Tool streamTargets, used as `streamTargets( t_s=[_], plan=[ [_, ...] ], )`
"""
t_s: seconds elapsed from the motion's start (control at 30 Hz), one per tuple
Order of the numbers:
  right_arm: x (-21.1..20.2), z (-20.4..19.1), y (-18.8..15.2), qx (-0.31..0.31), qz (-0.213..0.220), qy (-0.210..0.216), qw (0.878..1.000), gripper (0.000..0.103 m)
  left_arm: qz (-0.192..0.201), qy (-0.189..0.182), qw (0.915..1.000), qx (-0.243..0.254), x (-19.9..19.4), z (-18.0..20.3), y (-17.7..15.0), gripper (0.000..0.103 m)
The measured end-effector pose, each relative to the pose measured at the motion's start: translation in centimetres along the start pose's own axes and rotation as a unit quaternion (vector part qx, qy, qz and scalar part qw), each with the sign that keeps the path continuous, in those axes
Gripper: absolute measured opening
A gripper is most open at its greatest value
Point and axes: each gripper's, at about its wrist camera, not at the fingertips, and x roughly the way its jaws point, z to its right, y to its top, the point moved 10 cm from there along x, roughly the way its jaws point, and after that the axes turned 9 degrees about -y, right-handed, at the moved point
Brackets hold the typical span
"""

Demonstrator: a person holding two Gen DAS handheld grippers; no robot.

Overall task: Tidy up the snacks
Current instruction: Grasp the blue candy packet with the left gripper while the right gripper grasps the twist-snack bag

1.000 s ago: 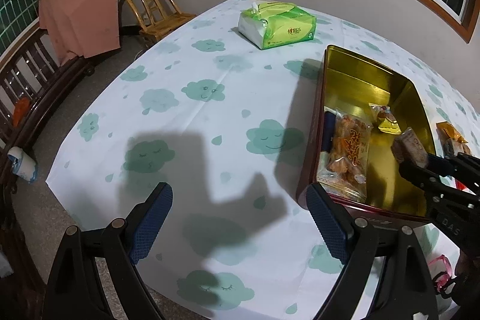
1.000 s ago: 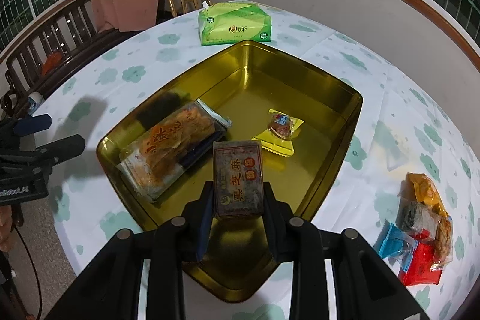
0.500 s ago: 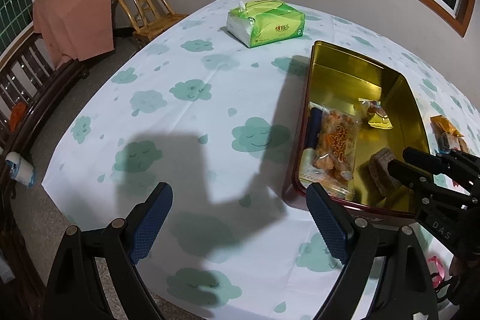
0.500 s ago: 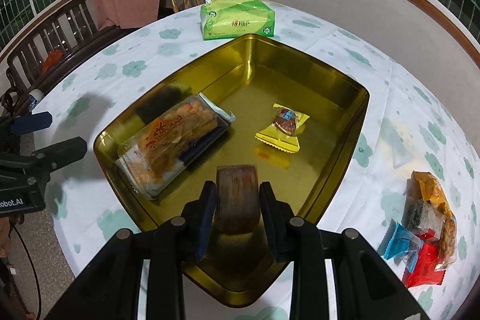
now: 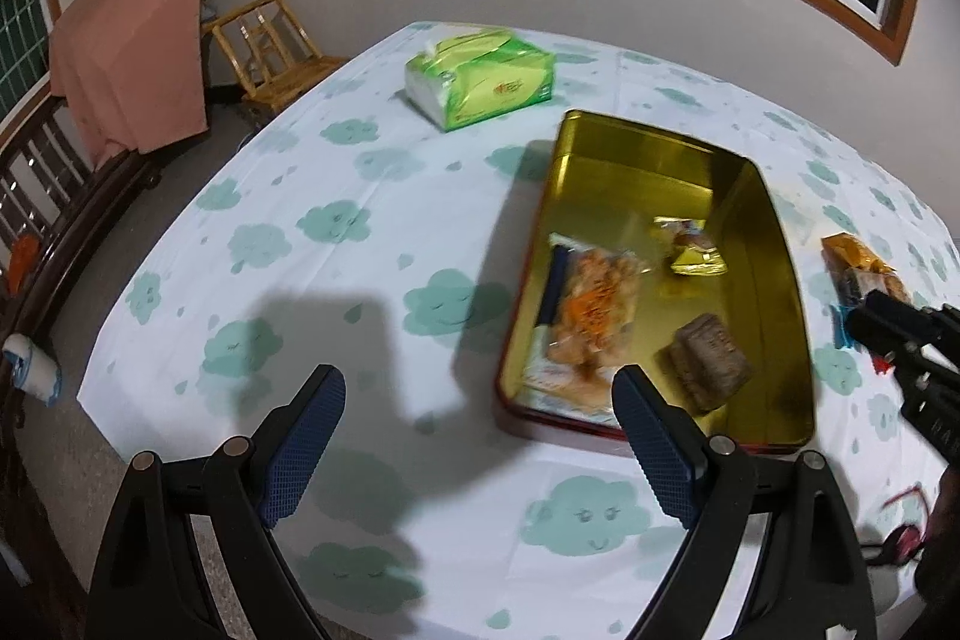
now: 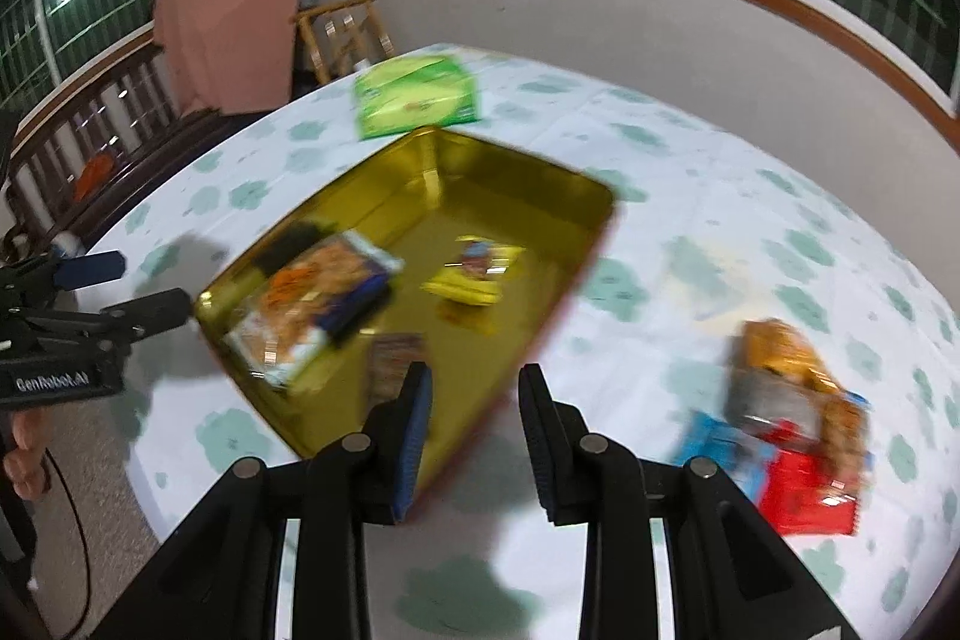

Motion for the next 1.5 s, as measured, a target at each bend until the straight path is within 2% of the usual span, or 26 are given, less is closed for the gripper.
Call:
streamTargets(
  t_s=[0.13, 0.3, 0.43, 0.5, 0.7, 0.87, 1.0, 1.1, 1.27, 1.5],
  plan=[
    [-0.8, 6.0, -1.0, 0.038, 0.003, -0.039, 0.999, 0.031, 0.004, -0.009, 0.9999, 0.013, -0.1, 1.8, 0.5, 0.089],
    [-0.5, 13.9, -2.8, 0.089, -0.017, -0.084, 0.992, 0.031, 0.002, -0.022, 0.9992, 0.033, 0.1, 4.6, 1.0, 0.089],
    [0.6, 18.8, -4.3, 0.117, -0.041, -0.103, 0.987, 0.031, -0.003, -0.035, 0.998, 0.053, 0.5, 7.4, 1.3, 0.089],
    [1.4, 20.3, -4.8, 0.125, -0.054, -0.097, 0.986, 0.031, -0.006, -0.044, 0.9969, 0.065, 0.8, 9.0, 1.4, 0.089],
    [4.1, 21.9, -5.3, 0.119, -0.081, -0.092, 0.985, 0.031, -0.018, -0.062, 0.9924, 0.104, 2.1, 13.9, 1.7, 0.089],
    [5.3, 21.9, -4.8, 0.098, -0.08, -0.094, 0.988, 0.041, -0.028, -0.078, 0.9875, 0.134, 3.3, 17.8, 1.8, 0.089],
    [6.6, 22.3, -4.9, 0.08, -0.091, -0.105, 0.987, 0.041, -0.036, -0.09, 0.9834, 0.153, 4.3, 20.4, 1.6, 0.089],
    [7.3, 22.4, -5.2, 0.083, -0.099, -0.088, 0.988, 0.043, -0.045, -0.096, 0.9804, 0.166, 5.1, 22.1, 1.1, 0.089],
    [7.5, 22.2, -5.7, 0.069, -0.097, -0.096, 0.988, 0.041, -0.056, -0.105, 0.9776, 0.173, 6.2, 23.8, 0.4, 0.089],
    [5.9, 22.3, -6.2, 0.085, -0.079, -0.102, 0.988, 0.04, -0.066, -0.13, 0.9714, 0.187, 7.5, 26.3, -0.8, 0.089]
  ],
)
